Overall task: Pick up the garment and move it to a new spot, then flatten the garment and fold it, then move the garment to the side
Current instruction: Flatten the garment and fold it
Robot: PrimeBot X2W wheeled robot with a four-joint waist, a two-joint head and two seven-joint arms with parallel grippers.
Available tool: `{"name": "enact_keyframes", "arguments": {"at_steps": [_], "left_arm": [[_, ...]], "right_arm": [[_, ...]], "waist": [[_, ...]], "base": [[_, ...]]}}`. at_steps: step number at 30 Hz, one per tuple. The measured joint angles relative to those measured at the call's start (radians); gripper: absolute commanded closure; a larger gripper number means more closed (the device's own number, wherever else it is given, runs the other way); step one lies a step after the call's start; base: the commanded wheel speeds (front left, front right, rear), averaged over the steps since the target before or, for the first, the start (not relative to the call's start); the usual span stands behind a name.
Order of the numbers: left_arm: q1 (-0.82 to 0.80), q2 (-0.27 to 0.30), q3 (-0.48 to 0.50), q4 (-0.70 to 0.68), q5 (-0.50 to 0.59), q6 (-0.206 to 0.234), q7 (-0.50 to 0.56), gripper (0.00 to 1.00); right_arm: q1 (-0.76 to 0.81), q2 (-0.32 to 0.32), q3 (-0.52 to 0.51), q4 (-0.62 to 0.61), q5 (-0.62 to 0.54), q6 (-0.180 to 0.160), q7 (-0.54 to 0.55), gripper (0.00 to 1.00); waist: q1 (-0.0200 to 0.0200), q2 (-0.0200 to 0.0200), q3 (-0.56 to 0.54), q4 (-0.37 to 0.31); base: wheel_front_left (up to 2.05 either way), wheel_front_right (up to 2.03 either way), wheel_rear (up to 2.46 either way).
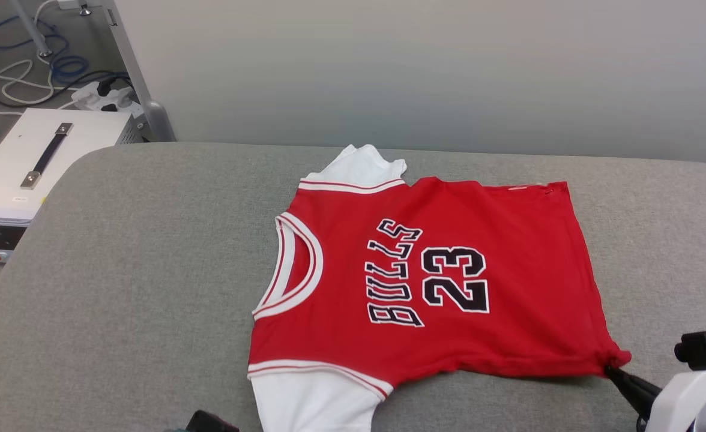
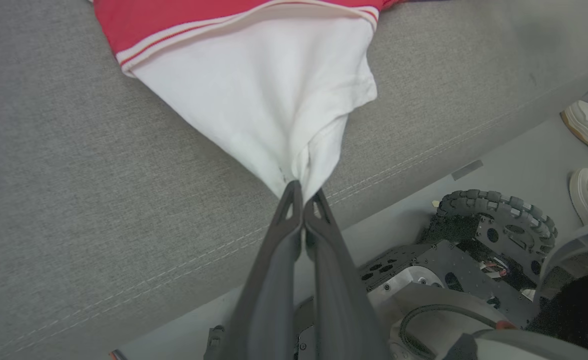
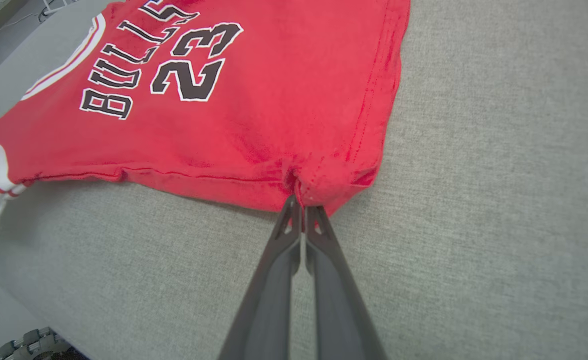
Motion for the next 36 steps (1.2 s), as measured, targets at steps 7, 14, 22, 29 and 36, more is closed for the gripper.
{"name": "enact_keyframes", "arguments": {"at_steps": [7,14,22,29,36], "left_arm": [[0.056,0.030,-0.007,-0.072,-0.048,-0.001,0.037,1.00],[0.035,0.043,0.059,-0.073,-0.026,0.034,-0.033,1.00],[-0.082,0.042,0.124,-0.070,0.013,0.060,-0.067,1.00],[-0.212,0.011,0.129,-0.015,0.025,0.049,-0.055,1.00],[-0.354,-0.017,0.127,0.096,0.031,0.009,-0.014,1.00]], "right_arm": [[0.139,-0.060,-0.041,-0.116,0.059,0.000,0.067,1.00],[0.160,-0.071,-0.137,-0.179,0.034,0.000,0.050,1.00],[0.157,-0.053,-0.223,-0.232,-0.007,0.000,0.069,1.00],[0.123,-0.011,-0.283,-0.248,-0.051,0.000,0.113,1.00],[0.039,0.047,-0.325,-0.224,-0.105,-0.001,0.161,1.00]], "waist": [[0.0000,0.0000,-0.018,-0.008],[0.0000,0.0000,-0.005,-0.025],[0.0000,-0.0001,0.032,-0.039],[0.0001,-0.0001,0.086,-0.048],[0.0001,-0.0001,0.154,-0.063]], "base": [[0.00,0.00,0.00],[0.00,0.00,0.00],[0.00,0.00,0.00],[0.00,0.00,0.00],[0.00,0.00,0.00]]}}
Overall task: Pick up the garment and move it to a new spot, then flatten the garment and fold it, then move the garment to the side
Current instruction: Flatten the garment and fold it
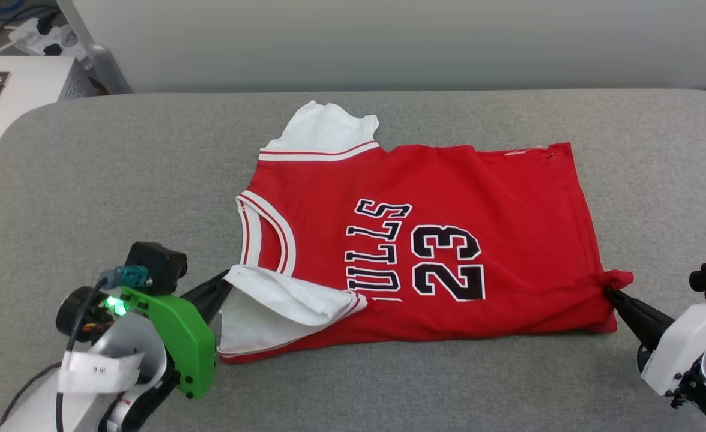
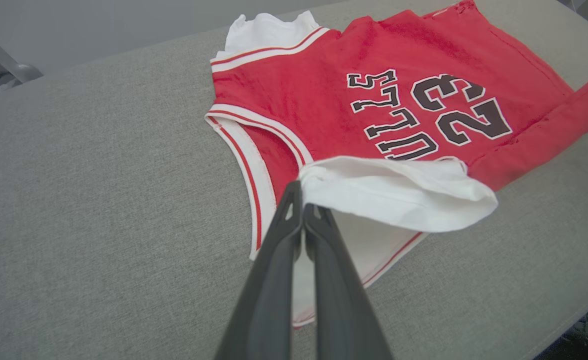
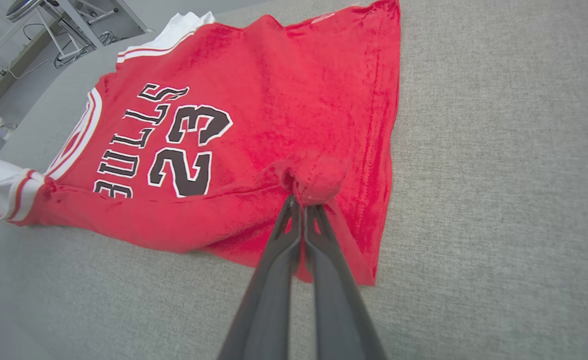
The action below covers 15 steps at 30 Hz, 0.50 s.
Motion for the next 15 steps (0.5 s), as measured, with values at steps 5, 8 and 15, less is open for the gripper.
{"name": "enact_keyframes", "arguments": {"at_steps": [5,8,15], "left_arm": [[-0.103,-0.009,-0.003,0.097,-0.007,-0.027,0.048,1.00],[-0.160,-0.021,-0.013,0.167,-0.007,-0.048,0.077,1.00],[-0.244,-0.062,-0.042,0.317,-0.007,-0.074,0.098,1.00]], "right_arm": [[-0.052,0.033,-0.013,0.042,-0.045,0.000,0.031,1.00],[-0.080,0.056,-0.016,0.065,-0.063,0.000,0.042,1.00],[-0.119,0.090,-0.012,0.101,-0.082,0.000,0.054,1.00]], "waist": [[0.0001,0.0000,0.045,-0.013],[0.0001,0.0000,0.067,-0.024],[0.0001,0.0000,0.097,-0.045]], "base": [[0.00,0.00,0.00],[0.00,0.00,0.00],[0.00,0.00,0.00]]}}
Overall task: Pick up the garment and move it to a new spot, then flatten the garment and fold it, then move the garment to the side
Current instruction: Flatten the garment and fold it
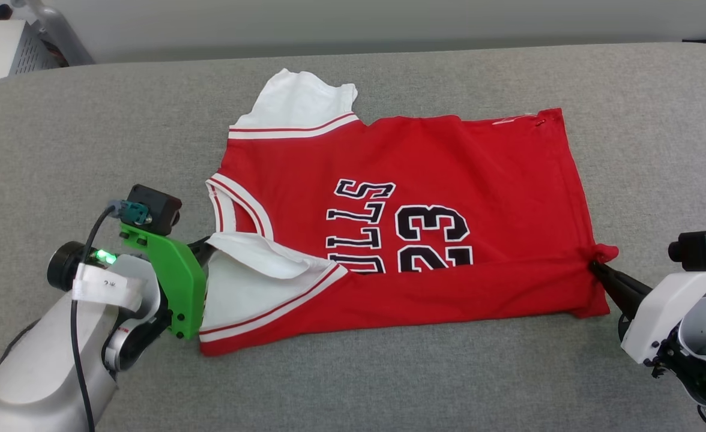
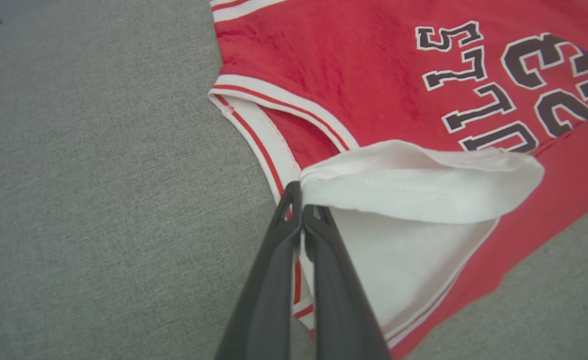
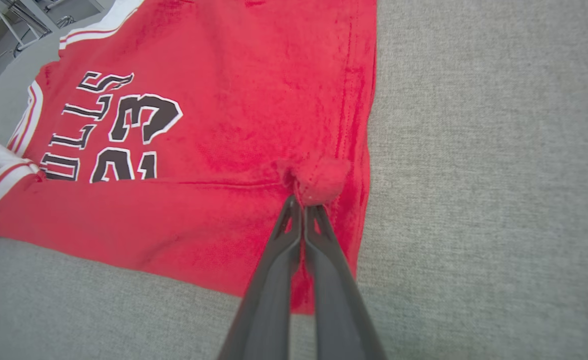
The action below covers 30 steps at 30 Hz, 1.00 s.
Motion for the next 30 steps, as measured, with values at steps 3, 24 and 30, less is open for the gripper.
{"name": "enact_keyframes", "arguments": {"at_steps": [3,24,30], "left_arm": [[-0.025,-0.011,-0.006,0.054,0.001,-0.004,0.005,1.00],[-0.076,-0.138,0.068,0.210,-0.026,0.068,-0.213,0.00],[0.079,-0.149,0.107,0.068,-0.093,0.142,-0.220,0.00]], "right_arm": [[-0.013,0.006,0.005,0.015,-0.005,0.000,0.000,1.00],[-0.048,0.026,0.016,0.067,-0.034,0.000,0.002,0.00],[0.017,0.038,-0.057,0.021,-0.065,0.000,0.091,0.00]], "waist": [[0.0000,0.0000,0.008,-0.005],[0.0000,0.0000,-0.047,0.014],[-0.0001,0.0000,-0.102,0.026]], "base": [[0.00,0.00,0.00],[0.00,0.00,0.00],[0.00,0.00,0.00]]}}
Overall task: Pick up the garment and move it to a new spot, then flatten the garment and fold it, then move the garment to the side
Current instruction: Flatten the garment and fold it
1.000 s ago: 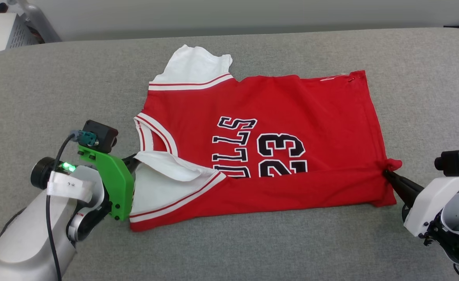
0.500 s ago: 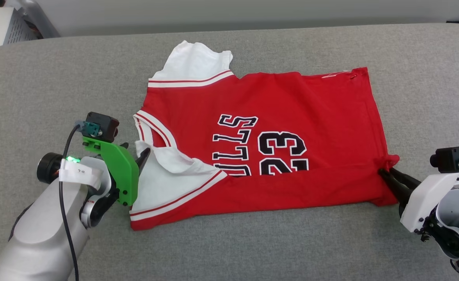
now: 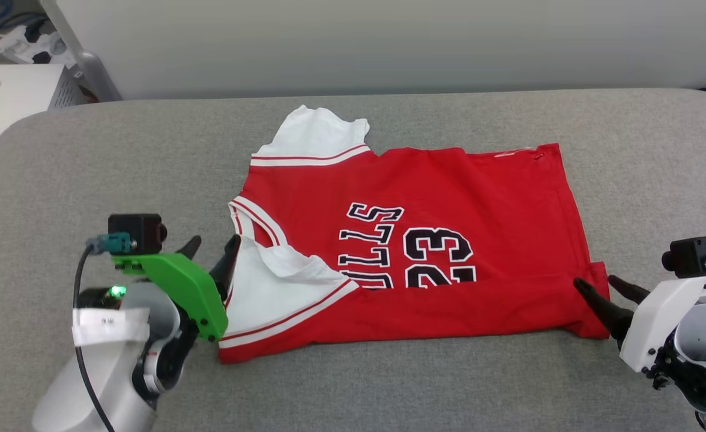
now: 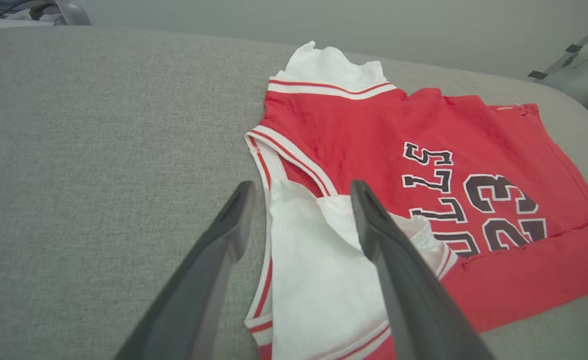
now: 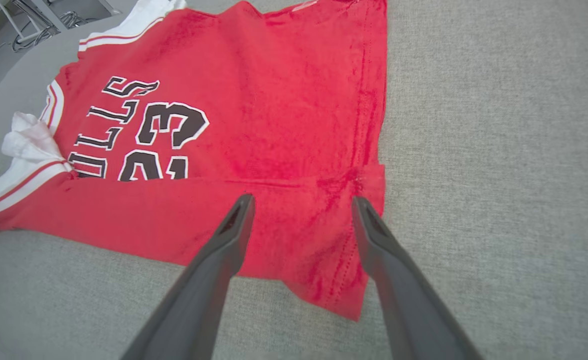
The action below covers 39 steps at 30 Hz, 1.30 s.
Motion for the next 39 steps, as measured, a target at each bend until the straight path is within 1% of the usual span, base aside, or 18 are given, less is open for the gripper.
{"name": "enact_keyframes", "arguments": {"at_steps": [5,9,12,14,18,22,26,31,35,39], "left_arm": [[0.138,0.012,0.000,-0.145,-0.007,0.085,0.016,0.00],[0.227,0.030,-0.006,-0.249,-0.015,0.148,0.059,0.00],[0.272,0.053,-0.013,-0.313,-0.024,0.198,0.112,0.00],[0.289,0.074,-0.017,-0.351,-0.023,0.232,0.148,0.00],[0.294,0.094,-0.022,-0.384,-0.016,0.274,0.194,0.00],[0.292,0.098,-0.036,-0.377,-0.008,0.288,0.221,0.00],[0.286,0.100,-0.046,-0.333,0.007,0.291,0.232,0.00],[0.251,0.090,-0.049,-0.246,0.029,0.289,0.207,0.00],[0.219,0.075,-0.049,-0.194,0.029,0.271,0.185,0.00],[0.195,0.072,-0.063,-0.156,0.030,0.250,0.190,0.00]], "right_arm": [[0.081,0.053,-0.112,-0.063,-0.064,0.000,0.124,0.00],[0.148,0.107,-0.253,-0.129,-0.169,0.000,0.259,0.00],[0.202,0.161,-0.349,-0.217,-0.264,0.000,0.375,0.00],[0.226,0.209,-0.413,-0.290,-0.327,0.000,0.449,0.00],[0.255,0.291,-0.486,-0.420,-0.418,0.000,0.571,0.00],[0.270,0.343,-0.517,-0.506,-0.466,0.000,0.638,0.00],[0.277,0.372,-0.524,-0.552,-0.482,0.000,0.667,0.00],[0.277,0.384,-0.529,-0.574,-0.489,0.000,0.678,0.00],[0.277,0.386,-0.531,-0.580,-0.492,0.000,0.679,0.00],[0.277,0.386,-0.532,-0.581,-0.494,0.000,0.679,0.00]], "waist": [[0.0000,0.0000,-0.027,0.009],[0.0000,0.0000,-0.028,0.010],[0.0000,0.0000,-0.018,0.009],[0.0000,0.0000,-0.008,0.008],[0.0000,0.0000,0.017,0.006],[0.0000,0.0000,0.043,0.003],[0.0000,0.0000,0.070,-0.002],[0.0000,0.0000,0.100,-0.013],[0.0000,0.0000,0.120,-0.021],[0.0000,0.0000,0.132,-0.028]], "base": [[0.00,0.00,0.00],[0.00,0.00,0.00],[0.00,0.00,0.00],[0.00,0.00,0.00],[0.00,0.00,0.00],[0.00,0.00,0.00],[0.00,0.00,0.00],[0.00,0.00,0.00],[0.00,0.00,0.00],[0.00,0.00,0.00]]}}
